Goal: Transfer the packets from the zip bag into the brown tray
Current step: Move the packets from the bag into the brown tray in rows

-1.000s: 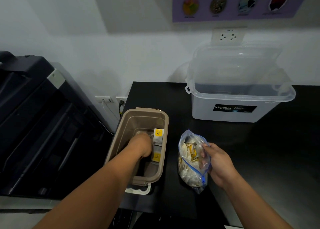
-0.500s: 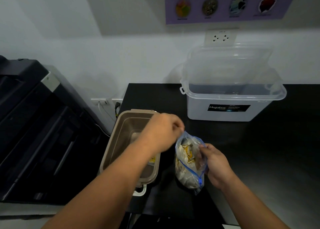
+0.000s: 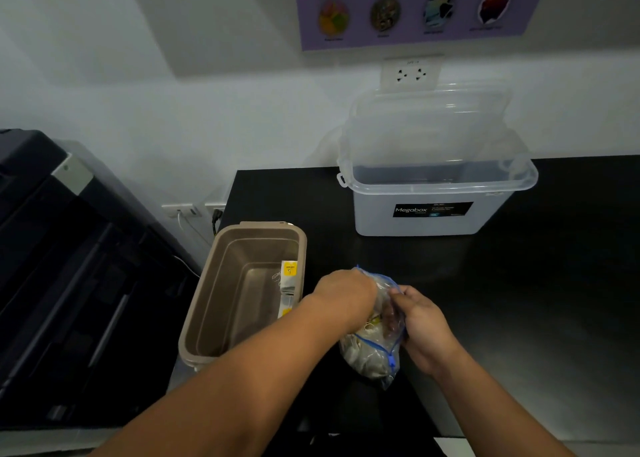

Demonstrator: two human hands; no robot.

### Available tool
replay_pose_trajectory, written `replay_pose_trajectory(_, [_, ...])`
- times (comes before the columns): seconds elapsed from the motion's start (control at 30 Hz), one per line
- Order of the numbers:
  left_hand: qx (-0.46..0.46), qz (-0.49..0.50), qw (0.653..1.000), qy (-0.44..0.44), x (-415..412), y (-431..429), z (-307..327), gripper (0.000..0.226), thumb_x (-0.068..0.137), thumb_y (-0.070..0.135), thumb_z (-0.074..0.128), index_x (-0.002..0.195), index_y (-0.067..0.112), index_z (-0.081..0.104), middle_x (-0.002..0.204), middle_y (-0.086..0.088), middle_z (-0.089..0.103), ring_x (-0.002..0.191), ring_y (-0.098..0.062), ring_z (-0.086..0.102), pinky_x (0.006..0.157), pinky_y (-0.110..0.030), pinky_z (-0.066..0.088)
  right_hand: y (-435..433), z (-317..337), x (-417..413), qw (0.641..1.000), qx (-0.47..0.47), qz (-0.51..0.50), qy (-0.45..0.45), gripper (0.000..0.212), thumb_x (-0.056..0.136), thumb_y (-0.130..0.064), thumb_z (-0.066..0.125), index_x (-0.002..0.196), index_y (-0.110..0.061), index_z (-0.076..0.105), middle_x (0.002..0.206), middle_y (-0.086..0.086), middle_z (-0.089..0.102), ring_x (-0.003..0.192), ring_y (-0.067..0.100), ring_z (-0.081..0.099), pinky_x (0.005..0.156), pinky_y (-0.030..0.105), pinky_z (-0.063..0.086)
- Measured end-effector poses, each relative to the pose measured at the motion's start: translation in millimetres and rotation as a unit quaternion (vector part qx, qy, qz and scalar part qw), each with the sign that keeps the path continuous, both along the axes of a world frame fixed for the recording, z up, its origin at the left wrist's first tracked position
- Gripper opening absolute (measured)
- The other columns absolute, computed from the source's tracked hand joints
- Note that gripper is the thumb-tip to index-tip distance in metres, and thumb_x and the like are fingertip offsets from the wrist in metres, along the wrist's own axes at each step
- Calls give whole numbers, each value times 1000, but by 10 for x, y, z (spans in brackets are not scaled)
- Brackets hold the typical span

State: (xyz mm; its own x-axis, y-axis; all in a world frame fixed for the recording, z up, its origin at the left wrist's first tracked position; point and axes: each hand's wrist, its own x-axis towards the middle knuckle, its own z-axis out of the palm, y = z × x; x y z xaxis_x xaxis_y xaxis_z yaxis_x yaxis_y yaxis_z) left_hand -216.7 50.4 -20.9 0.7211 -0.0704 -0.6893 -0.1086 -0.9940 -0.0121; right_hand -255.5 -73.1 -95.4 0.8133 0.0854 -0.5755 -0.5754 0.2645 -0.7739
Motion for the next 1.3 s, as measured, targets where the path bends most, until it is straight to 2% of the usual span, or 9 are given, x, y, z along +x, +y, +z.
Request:
replay_pose_trajectory(0.13, [-1,-54,998,-18,-33,92,14,31,91,11,67,121,6,61,109,-10,60,105,-26,62,91,-38,52,-4,18,-8,1000,-8,8,2,22,107,-15,49,117,-2,64,102,22,76,91,32,74,79,45,60])
replay_pose_trajectory(0.3, [-16,-19,1000,-18,15,77,37,22,96,17,62,115,8,62,101,-8,60,94,-24,62,85,-38,53,-6,-6,-1,1000,-12,12,2,22,107,-18,51,116,-4,65,107,24,75,95,36,74,86,50,60])
replay_pose_trajectory(0.5, [-113,35,990,-80,31,190,196,24,95,23,65,119,20,68,118,-4,64,105,-23,64,95,-40,54,12,2,-2,1000,-23,13,-7,18,107,-17,51,100,-5,63,78,11,69,68,20,67,74,43,57])
replay_pose_trajectory(0.6, [-195,66,969,-134,16,293,257,10,93,27,68,103,27,68,108,4,66,98,-15,63,89,-35,54,14,5,12,1000,-23,15,-1,19,106,-17,52,108,-4,65,101,23,72,93,36,70,92,56,56])
replay_pose_trajectory(0.67, [-245,85,956,-140,4,372,312,4,93,27,68,97,27,67,97,9,66,92,-11,64,85,-32,54,25,29,13,1000,-19,17,8,20,107,-17,50,113,-5,65,108,23,75,99,38,73,87,52,60])
replay_pose_trajectory(0.8, [-325,122,929,-130,7,551,425,10,98,20,62,100,23,71,78,12,64,74,-5,63,73,-23,55,55,57,16,1000,-14,18,15,21,108,-18,50,116,-4,64,106,22,77,92,33,76,74,43,62])
replay_pose_trajectory(1.0, [-419,249,866,-113,-60,1027,661,28,96,0,58,101,21,77,91,-9,73,77,-14,68,75,-23,59,85,74,36,1000,-7,14,21,20,108,-17,50,115,-6,64,99,17,79,87,30,79,69,42,62])
replay_pose_trajectory(1.17, [-374,266,859,-227,-122,1380,664,18,86,12,76,90,30,79,83,2,74,76,-12,69,76,-26,57,133,52,41,1000,-13,19,20,20,108,-17,50,116,-6,64,98,17,79,86,29,79,68,42,62])
replay_pose_trajectory(1.3, [-366,278,852,-250,-174,1582,560,8,86,21,78,89,28,77,83,8,71,81,-7,65,75,-21,49,163,33,59,1000,-14,22,17,22,107,-17,50,119,-5,64,101,18,79,90,32,78,73,44,61])
